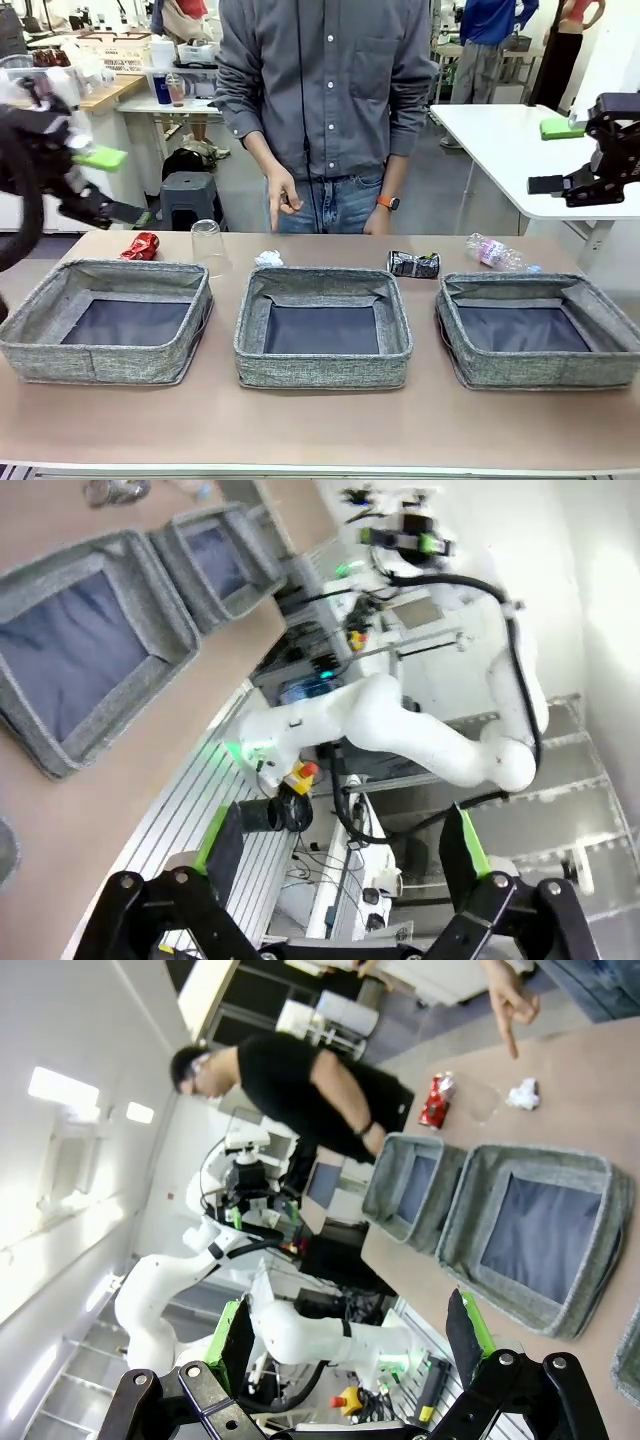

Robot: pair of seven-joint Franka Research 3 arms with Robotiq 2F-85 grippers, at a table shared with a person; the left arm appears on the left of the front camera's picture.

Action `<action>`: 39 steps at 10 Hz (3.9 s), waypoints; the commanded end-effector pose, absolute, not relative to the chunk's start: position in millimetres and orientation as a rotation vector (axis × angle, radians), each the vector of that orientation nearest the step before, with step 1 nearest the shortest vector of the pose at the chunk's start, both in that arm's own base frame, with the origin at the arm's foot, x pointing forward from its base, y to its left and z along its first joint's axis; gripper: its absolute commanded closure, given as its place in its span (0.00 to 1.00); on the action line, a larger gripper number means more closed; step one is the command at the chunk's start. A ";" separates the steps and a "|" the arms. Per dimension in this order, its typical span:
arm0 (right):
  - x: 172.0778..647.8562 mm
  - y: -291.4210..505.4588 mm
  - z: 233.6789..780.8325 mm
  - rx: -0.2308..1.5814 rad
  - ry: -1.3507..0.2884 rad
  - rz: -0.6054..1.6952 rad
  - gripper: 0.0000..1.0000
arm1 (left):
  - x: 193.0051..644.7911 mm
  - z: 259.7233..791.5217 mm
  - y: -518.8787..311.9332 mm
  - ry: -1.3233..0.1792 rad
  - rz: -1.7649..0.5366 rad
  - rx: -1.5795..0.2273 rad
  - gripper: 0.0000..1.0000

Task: Sort the waste into the appropriate baskets.
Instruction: Pick up the waste item pointed out by the person.

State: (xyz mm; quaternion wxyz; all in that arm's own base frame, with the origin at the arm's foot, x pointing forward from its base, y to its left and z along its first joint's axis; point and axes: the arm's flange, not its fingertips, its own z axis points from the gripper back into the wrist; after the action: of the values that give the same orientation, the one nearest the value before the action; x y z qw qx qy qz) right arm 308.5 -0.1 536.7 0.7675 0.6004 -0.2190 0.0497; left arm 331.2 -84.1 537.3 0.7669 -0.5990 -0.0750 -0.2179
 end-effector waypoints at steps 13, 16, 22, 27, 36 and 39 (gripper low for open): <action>312.5 0.7 536.5 1.318 -0.504 0.130 0.00 | 558.5 487.2 -232.9 -0.061 -0.179 -0.346 0.00; 312.5 0.7 536.5 1.318 -0.504 0.130 0.00 | 559.2 486.1 -252.3 -0.051 -0.110 -0.325 0.00; 312.5 0.7 536.5 1.318 -0.504 0.130 0.00 | 586.9 461.5 -300.3 0.012 0.112 -0.144 0.00; 312.5 0.7 536.5 1.318 -0.504 0.130 0.00 | 608.1 430.2 -318.2 0.014 0.138 -0.075 0.00; 312.5 0.7 536.5 1.318 -0.504 0.130 0.00 | 612.9 353.2 -297.1 -0.038 0.125 -0.050 0.00; 312.5 0.7 536.5 1.318 -0.504 0.130 0.00 | 619.7 345.6 -298.8 -0.085 0.096 -0.052 0.00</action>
State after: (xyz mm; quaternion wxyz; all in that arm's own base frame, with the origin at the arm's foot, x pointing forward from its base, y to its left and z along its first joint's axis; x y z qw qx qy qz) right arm 308.9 -0.9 535.8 0.7680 0.5993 -0.2202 0.0508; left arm 621.4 -305.6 350.3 0.9975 -0.0359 -0.0231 0.0570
